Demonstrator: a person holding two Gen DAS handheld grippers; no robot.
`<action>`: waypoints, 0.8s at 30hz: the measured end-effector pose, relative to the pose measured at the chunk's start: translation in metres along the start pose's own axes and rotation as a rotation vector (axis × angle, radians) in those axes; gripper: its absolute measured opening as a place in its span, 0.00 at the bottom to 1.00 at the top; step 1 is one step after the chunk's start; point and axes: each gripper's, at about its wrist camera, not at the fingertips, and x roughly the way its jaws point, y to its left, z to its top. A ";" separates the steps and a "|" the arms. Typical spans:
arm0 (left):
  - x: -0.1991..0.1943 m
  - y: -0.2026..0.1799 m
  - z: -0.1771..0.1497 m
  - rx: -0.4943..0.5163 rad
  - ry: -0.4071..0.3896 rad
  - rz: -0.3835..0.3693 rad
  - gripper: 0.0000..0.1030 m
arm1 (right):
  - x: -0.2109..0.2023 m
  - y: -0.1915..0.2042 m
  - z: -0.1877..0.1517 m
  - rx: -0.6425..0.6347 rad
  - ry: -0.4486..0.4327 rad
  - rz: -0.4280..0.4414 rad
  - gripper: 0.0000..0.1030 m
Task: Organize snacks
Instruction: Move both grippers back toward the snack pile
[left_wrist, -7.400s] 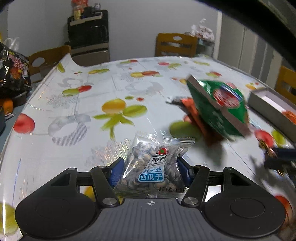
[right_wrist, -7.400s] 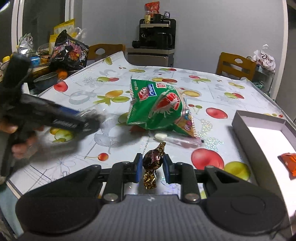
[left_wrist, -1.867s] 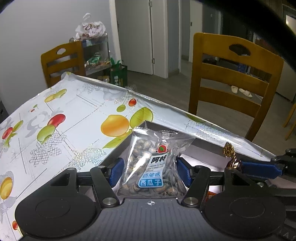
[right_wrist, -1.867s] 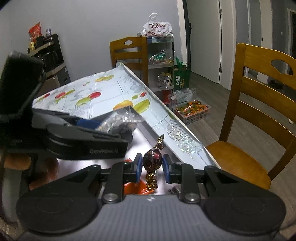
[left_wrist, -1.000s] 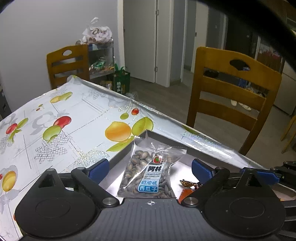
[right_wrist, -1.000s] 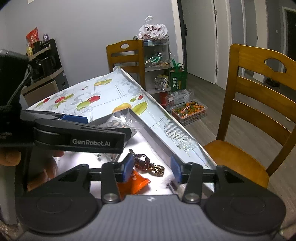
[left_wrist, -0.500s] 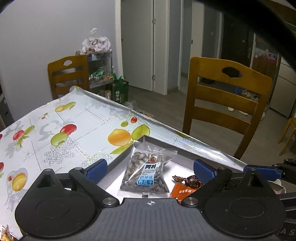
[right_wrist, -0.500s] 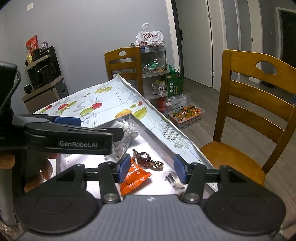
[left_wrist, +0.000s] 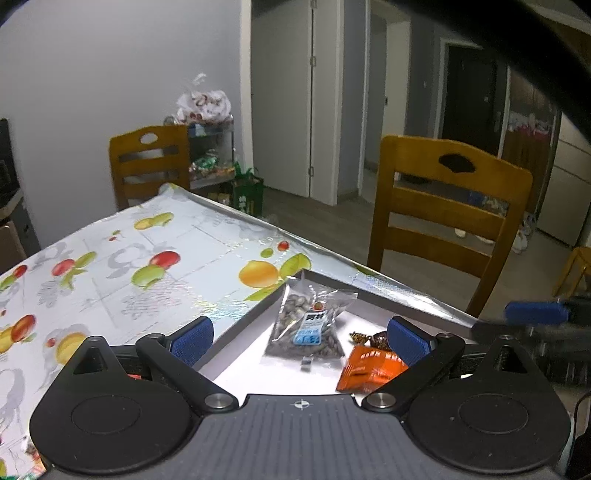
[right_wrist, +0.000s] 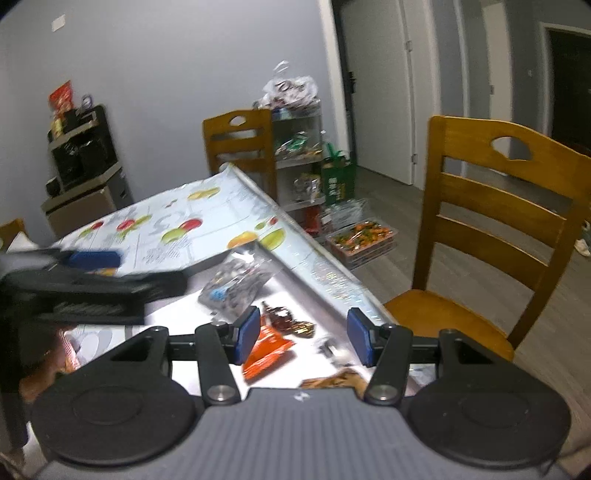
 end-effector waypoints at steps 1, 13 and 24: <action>-0.008 0.003 -0.003 -0.001 -0.010 0.005 0.99 | -0.004 -0.004 0.001 0.011 -0.007 -0.009 0.55; -0.084 0.035 -0.037 -0.028 -0.045 0.035 1.00 | -0.028 -0.022 0.002 0.107 -0.017 -0.026 0.61; -0.121 0.065 -0.063 -0.051 -0.077 0.092 1.00 | -0.026 0.066 0.003 -0.041 0.003 0.098 0.64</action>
